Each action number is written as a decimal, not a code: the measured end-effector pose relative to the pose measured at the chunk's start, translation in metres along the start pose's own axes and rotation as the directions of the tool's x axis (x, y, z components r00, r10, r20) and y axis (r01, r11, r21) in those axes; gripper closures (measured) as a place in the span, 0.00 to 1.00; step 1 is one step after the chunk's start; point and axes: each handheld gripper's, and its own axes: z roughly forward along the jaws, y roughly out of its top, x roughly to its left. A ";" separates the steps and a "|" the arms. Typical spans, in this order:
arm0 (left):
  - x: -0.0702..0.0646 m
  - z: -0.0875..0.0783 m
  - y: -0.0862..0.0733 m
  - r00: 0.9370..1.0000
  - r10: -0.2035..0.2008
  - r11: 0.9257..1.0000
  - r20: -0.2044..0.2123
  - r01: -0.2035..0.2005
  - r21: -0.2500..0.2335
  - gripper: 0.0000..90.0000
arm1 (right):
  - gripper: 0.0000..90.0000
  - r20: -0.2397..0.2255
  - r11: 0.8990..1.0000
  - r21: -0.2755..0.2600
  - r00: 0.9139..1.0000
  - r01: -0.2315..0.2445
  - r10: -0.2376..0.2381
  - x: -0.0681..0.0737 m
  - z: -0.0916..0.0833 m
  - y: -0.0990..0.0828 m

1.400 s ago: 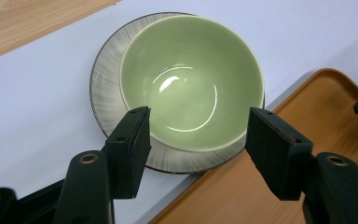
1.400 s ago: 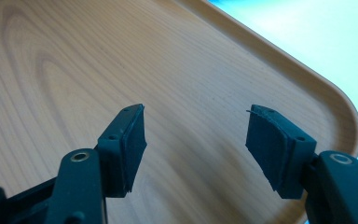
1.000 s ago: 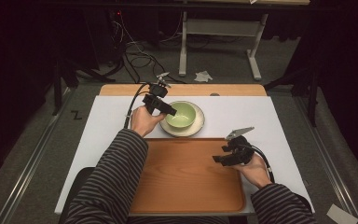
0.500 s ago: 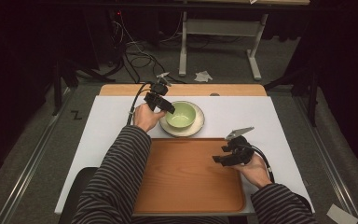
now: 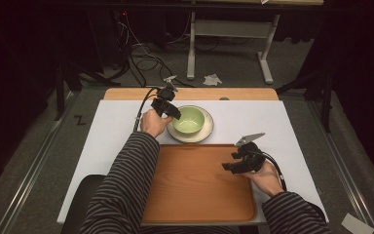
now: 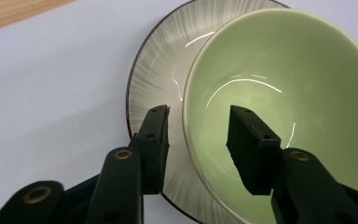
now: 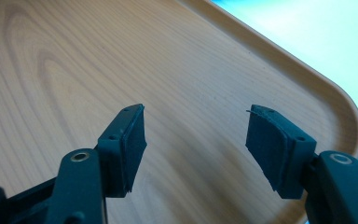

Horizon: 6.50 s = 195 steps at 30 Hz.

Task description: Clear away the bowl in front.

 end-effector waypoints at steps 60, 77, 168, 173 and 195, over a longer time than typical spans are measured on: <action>0.005 0.018 0.002 0.992 -0.111 0.994 0.060 0.110 0.026 0.93 | 0.43 -0.003 1.000 0.003 1.000 0.023 -0.023 0.003 0.001 0.000; 0.002 0.001 0.010 0.989 -0.128 0.992 0.070 0.127 0.007 0.93 | 0.43 -0.001 1.000 0.009 1.000 0.022 -0.022 0.002 0.001 0.000; -0.028 -0.133 -0.030 0.946 0.051 0.998 0.320 -0.056 0.006 0.92 | 0.43 -0.002 1.000 0.006 1.000 0.015 -0.015 0.003 0.002 0.000; -0.028 -0.135 -0.035 0.943 0.051 0.998 0.330 -0.059 0.013 0.92 | 0.43 0.001 1.000 0.006 1.000 0.015 -0.015 0.003 0.001 0.000; -0.018 -0.146 -0.056 0.935 0.044 0.997 0.352 -0.061 0.039 0.92 | 0.43 0.002 1.000 0.005 1.000 0.017 -0.017 0.003 0.001 0.000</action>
